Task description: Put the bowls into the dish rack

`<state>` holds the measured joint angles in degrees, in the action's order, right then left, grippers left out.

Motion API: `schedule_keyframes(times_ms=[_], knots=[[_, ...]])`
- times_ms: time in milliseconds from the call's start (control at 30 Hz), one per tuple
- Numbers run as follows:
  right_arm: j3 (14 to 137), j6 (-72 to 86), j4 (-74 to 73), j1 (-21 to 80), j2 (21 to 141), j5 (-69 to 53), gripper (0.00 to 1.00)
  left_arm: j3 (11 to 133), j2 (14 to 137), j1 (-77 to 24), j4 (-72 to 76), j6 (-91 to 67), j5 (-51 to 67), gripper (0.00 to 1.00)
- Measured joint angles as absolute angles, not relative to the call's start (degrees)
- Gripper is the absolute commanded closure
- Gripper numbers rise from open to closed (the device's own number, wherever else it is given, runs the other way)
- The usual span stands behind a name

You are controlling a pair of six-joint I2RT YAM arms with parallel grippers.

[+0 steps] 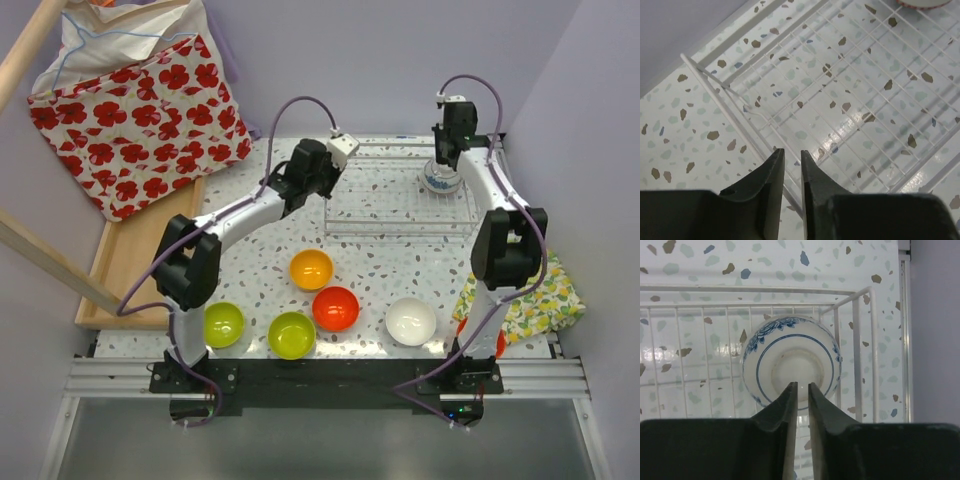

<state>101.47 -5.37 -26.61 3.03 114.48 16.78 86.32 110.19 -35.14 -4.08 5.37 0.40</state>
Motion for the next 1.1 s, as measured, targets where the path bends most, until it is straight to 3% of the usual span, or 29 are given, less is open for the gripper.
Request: schedule_keyframes(times_ms=[33,67,167,267,433,700,933,1100], knots=[[100.8,-5.5,-26.6,3.0,112.7,15.7,0.54,88.4,110.9,-35.0,-5.1,5.8,0.9,0.55],[100.2,-5.6,-26.8,3.0,110.9,14.3,0.51,90.5,111.5,-35.0,-5.9,6.2,1.4,0.39],[97.9,-6.1,-26.9,3.0,104.7,9.5,0.42,96.4,112.0,-34.9,-8.0,7.0,2.6,0.22],[94.9,-6.9,-28.0,3.0,98.3,3.9,0.38,100.6,110.6,-34.7,-9.5,7.5,3.3,0.14],[88.7,-9.8,-31.0,3.1,89.2,-3.5,0.36,96.4,101.7,-33.5,-14.5,7.7,4.4,0.08],[77.0,-18.3,-37.8,3.0,75.2,-10.4,0.33,76.8,81.7,-30.6,-21.5,11.7,4.5,0.04],[74.6,-31.6,-48.6,3.1,68.6,-18.1,0.34,68.3,76.6,-30.3,-27.3,19.8,5.5,0.05],[70.1,-38.7,-55.2,3.1,66.6,-16.3,0.34,63.1,75.9,-29.3,-33.1,26.9,2.7,0.05]])
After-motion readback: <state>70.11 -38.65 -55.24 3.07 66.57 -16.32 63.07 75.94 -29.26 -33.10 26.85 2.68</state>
